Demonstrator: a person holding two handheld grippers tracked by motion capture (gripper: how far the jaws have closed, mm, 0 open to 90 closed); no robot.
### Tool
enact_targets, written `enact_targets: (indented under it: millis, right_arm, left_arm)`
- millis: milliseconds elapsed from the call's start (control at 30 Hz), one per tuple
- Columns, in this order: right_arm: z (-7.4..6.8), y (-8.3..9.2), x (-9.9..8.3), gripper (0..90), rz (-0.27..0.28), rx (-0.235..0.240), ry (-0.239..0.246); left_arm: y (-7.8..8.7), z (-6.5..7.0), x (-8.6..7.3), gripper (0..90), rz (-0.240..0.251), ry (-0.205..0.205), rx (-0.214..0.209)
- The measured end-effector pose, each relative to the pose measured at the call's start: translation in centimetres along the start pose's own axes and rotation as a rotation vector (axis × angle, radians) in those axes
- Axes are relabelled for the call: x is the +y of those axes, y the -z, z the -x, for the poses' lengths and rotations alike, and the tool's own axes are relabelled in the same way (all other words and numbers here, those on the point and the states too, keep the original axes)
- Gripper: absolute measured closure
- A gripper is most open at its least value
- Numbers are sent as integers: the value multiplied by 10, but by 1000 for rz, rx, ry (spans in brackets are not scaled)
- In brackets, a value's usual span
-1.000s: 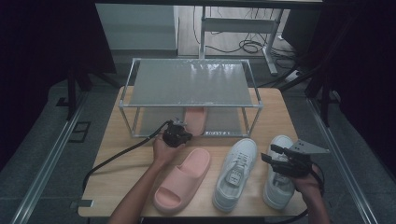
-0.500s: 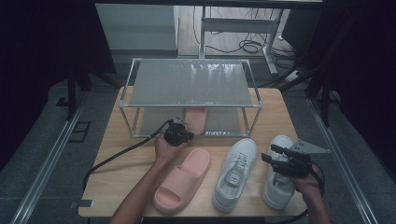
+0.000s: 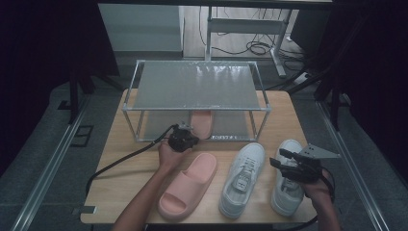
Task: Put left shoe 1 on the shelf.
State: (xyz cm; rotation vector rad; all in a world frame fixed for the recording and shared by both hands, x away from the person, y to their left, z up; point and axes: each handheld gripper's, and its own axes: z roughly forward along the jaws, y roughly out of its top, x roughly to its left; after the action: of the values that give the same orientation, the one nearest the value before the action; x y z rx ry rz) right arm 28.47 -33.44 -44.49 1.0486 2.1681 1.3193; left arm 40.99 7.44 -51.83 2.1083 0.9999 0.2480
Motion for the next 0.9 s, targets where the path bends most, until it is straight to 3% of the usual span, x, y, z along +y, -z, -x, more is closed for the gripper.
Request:
enact_targets:
  millis: [200, 333, 400, 667, 900]
  right_arm:
    - [-1, 0, 1, 427, 2, 1, 1]
    - [-2, 0, 1, 427, 4, 2, 3]
    - [-2, 0, 1, 427, 4, 2, 2]
    - [-4, -2, 1, 427, 3, 8, 7]
    - [-4, -2, 1, 427, 0, 8, 4]
  left_arm:
    - [24, 9, -2, 887, 25, -23, 9]
    - [42, 13, -8, 888, 52, -26, -11]
    - [56, 12, -15, 890, 75, -1, -24]
    - [99, 14, -40, 890, 115, 6, 5]
    - [126, 21, -65, 890, 129, 12, 13]
